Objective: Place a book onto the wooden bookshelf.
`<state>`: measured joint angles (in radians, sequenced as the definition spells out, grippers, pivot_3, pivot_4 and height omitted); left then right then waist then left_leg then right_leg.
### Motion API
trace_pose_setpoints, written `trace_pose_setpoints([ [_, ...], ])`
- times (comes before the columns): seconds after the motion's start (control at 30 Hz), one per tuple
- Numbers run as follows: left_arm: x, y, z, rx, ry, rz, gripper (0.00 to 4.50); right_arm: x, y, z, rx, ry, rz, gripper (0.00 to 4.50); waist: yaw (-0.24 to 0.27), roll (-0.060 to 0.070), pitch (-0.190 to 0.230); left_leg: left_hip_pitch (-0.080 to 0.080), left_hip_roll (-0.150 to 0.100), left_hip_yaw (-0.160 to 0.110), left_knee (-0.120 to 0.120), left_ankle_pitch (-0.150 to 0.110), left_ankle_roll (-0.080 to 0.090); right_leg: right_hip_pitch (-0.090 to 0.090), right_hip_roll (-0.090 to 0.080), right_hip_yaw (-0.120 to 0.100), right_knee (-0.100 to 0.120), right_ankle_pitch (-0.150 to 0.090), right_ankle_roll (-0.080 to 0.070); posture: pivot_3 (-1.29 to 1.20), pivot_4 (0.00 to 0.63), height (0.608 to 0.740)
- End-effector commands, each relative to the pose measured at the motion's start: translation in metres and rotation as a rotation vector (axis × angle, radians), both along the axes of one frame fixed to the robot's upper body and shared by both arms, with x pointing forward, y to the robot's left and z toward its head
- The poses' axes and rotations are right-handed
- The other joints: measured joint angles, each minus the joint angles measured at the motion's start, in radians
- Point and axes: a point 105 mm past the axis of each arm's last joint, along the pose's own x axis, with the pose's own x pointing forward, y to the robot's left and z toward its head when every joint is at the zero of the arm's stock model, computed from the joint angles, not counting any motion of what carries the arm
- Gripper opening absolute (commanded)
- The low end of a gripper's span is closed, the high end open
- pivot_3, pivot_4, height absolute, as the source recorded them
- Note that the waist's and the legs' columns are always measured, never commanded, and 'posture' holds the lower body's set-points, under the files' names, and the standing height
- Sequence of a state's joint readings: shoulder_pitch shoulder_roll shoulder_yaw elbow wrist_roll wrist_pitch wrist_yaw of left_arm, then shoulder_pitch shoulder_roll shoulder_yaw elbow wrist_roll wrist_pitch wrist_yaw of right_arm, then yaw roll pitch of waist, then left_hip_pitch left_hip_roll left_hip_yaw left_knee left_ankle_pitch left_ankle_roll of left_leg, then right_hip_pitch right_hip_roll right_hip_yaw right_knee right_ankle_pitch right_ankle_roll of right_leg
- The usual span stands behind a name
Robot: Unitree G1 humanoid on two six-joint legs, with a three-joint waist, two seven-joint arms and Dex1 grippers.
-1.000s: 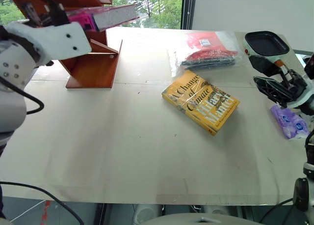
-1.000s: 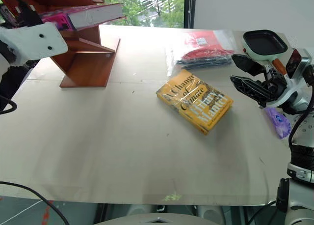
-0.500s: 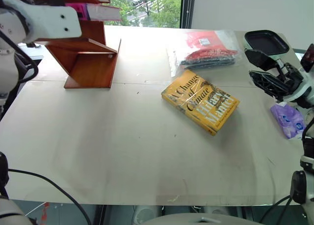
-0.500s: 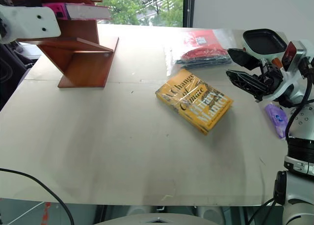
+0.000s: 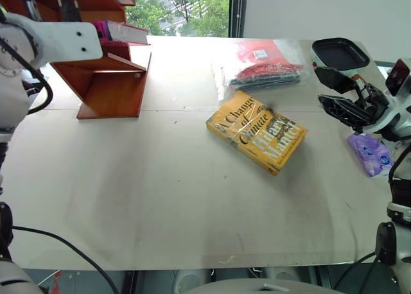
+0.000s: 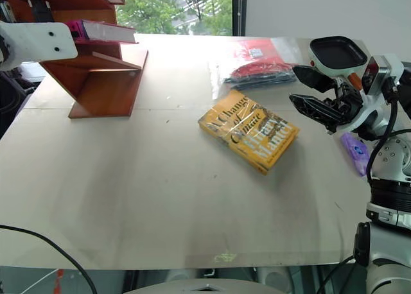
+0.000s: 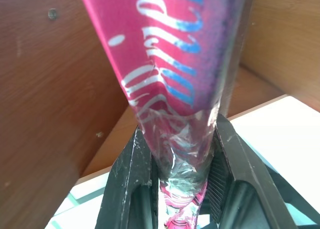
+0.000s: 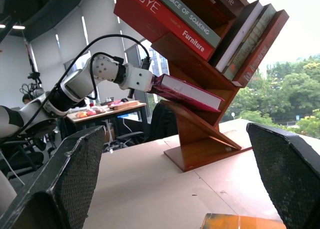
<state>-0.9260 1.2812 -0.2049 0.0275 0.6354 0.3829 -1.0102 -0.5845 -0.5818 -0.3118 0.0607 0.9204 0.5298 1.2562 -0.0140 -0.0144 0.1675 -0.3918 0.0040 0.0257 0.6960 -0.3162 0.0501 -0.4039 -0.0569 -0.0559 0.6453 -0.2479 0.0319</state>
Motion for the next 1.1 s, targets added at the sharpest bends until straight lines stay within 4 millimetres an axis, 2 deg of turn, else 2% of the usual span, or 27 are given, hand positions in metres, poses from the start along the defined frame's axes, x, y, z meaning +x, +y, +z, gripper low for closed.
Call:
trace_pose_setpoints([
  [0.03,-0.008,0.007,0.019,-0.035,-0.060,0.038,0.63,-0.001,-0.002,0.006,-0.009,-0.060,-0.052,4.50,0.001,0.000,0.000,0.000,0.000,0.000,0.000,0.000,0.000,0.000,0.000,0.000,0.000,0.000,0.000,0.00,0.150,0.740],
  [0.53,-0.003,0.003,0.003,-0.070,-0.021,0.021,0.63,0.014,-0.006,0.001,-0.053,-0.066,-0.207,4.50,0.002,0.000,0.000,-0.001,0.000,0.000,0.003,0.000,0.000,0.000,0.000,0.004,0.002,0.000,0.000,0.00,0.150,0.740],
  [0.57,-0.003,0.003,0.003,-0.074,-0.020,0.020,1.69,0.015,-0.006,0.001,-0.054,-0.066,-0.208,4.50,0.002,0.000,0.000,-0.001,0.000,0.000,0.003,0.000,0.000,0.000,0.000,0.004,0.002,0.000,0.000,0.00,0.150,0.740],
  [0.8,-0.002,0.004,0.008,-0.078,-0.058,0.014,4.37,0.015,-0.007,-0.001,-0.055,-0.066,-0.214,4.50,0.007,0.000,0.000,-0.001,0.000,0.000,0.004,0.000,0.000,0.000,0.000,0.003,0.002,0.000,0.000,0.00,0.150,0.740],
  [0.97,-0.003,-0.002,0.018,-0.083,-0.125,-0.035,4.48,0.015,-0.008,-0.002,-0.054,-0.066,-0.217,4.50,0.010,-0.001,0.000,-0.002,0.000,-0.001,0.004,0.000,0.000,0.000,0.000,0.003,0.002,0.000,0.000,0.00,0.150,0.740],
  [1.03,-0.004,-0.011,0.027,-0.089,-0.195,-0.111,4.48,0.014,-0.009,-0.001,-0.055,-0.065,-0.216,4.50,0.011,-0.001,0.000,-0.002,0.000,-0.001,0.004,0.000,0.000,0.000,0.000,0.002,0.002,0.000,0.000,0.00,0.150,0.740],
  [1.1,-0.006,-0.029,0.024,-0.211,-0.224,-0.232,4.48,0.014,-0.011,-0.003,-0.058,-0.058,-0.220,4.50,0.011,-0.001,0.000,-0.002,0.000,-0.002,0.004,0.000,0.000,0.000,-0.001,0.002,0.002,0.000,0.000,0.00,0.150,0.740],
])
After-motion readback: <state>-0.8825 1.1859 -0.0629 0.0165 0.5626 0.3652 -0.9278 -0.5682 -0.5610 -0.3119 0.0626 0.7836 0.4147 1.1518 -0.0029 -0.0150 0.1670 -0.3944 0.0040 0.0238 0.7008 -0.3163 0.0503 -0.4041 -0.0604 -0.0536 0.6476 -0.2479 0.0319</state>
